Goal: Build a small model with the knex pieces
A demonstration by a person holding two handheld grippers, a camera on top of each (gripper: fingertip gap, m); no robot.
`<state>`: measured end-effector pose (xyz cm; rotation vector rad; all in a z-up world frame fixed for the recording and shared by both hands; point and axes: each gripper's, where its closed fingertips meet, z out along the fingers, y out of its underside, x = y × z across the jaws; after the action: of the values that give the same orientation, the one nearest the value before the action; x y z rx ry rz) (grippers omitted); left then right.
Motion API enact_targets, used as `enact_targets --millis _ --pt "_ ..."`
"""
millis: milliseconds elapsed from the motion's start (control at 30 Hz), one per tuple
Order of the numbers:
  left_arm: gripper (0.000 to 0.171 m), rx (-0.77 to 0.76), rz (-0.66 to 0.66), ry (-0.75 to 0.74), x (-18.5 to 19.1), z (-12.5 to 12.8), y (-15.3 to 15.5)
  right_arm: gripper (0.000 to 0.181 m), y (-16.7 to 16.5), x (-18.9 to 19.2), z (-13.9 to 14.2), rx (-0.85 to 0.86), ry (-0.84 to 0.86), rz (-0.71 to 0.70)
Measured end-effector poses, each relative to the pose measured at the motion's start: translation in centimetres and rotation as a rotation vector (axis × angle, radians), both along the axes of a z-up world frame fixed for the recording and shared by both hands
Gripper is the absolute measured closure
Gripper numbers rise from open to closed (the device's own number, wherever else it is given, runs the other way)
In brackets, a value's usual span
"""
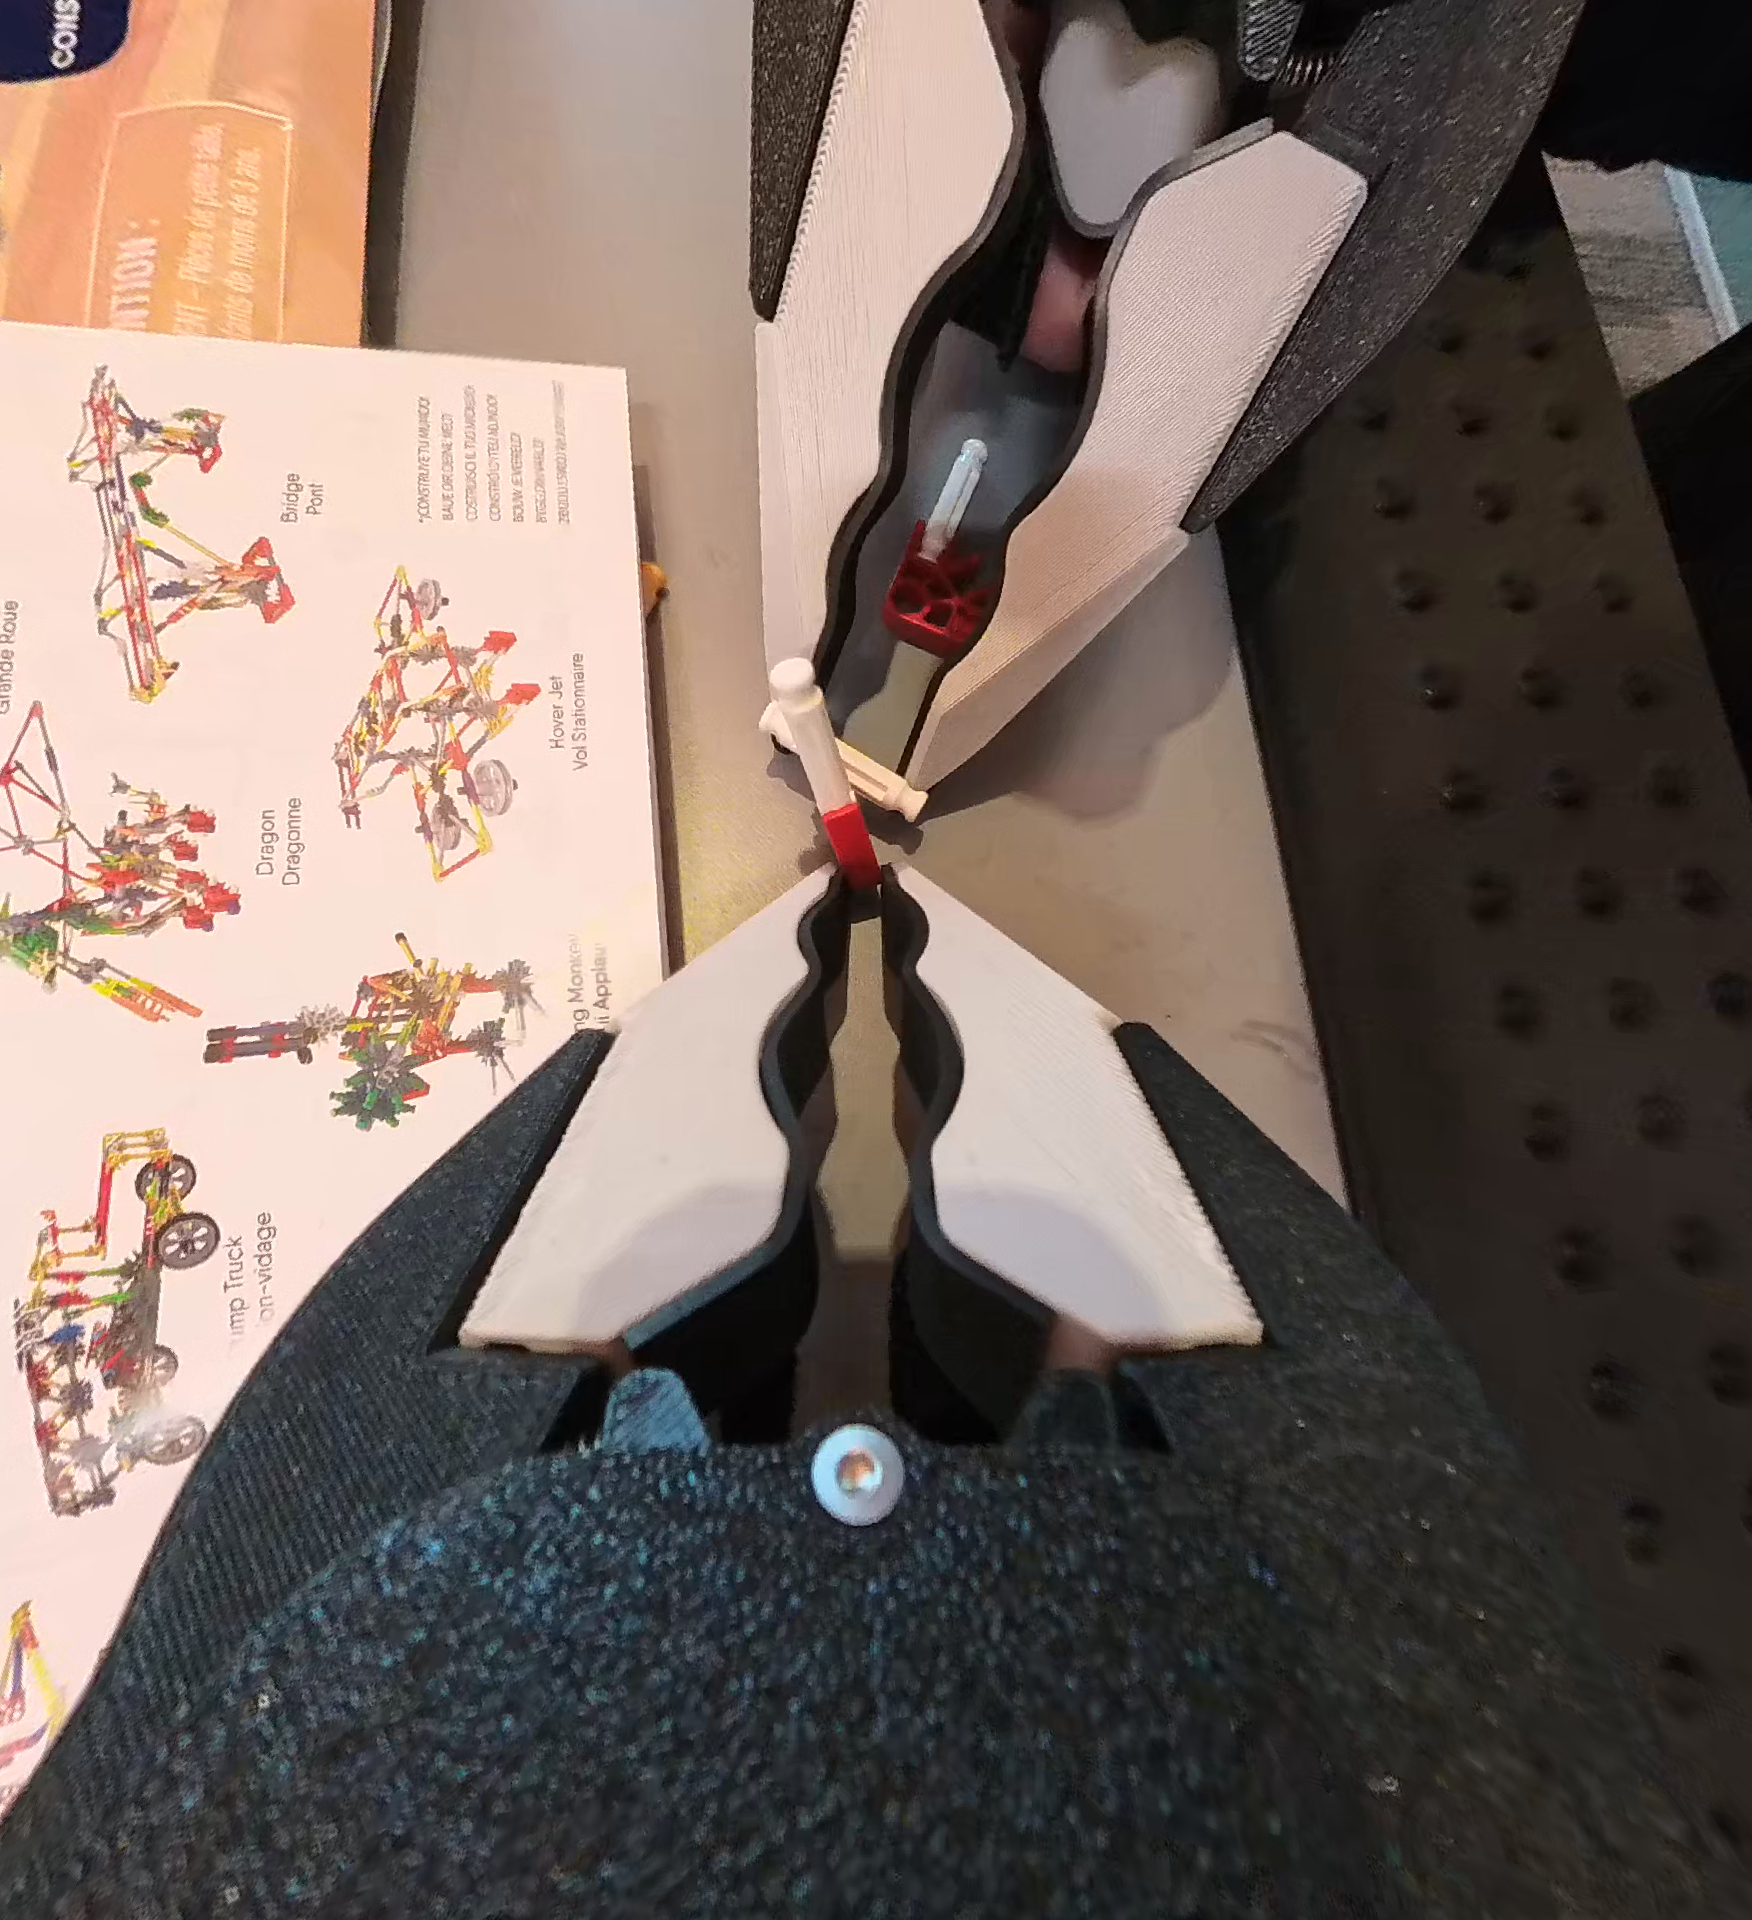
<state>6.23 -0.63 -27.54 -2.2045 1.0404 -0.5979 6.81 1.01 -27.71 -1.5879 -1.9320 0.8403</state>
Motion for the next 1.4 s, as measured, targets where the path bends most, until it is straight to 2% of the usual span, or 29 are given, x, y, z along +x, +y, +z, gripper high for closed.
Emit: enact_targets --millis 433,1000,1400 --pt "0.17 -0.041 0.015 -0.032 -0.08 0.02 0.04 0.162 0.62 -0.09 0.26 0.004 0.022 -0.038" --pt "0.169 -0.144 0.028 -0.107 -0.08 0.06 0.23 0.163 0.61 -0.2 0.3 -0.153 -0.011 -0.013" --pt "0.169 -0.143 0.026 -0.105 -0.06 0.04 0.22 0.169 0.7 -0.03 0.06 -0.14 -0.025 -0.023"
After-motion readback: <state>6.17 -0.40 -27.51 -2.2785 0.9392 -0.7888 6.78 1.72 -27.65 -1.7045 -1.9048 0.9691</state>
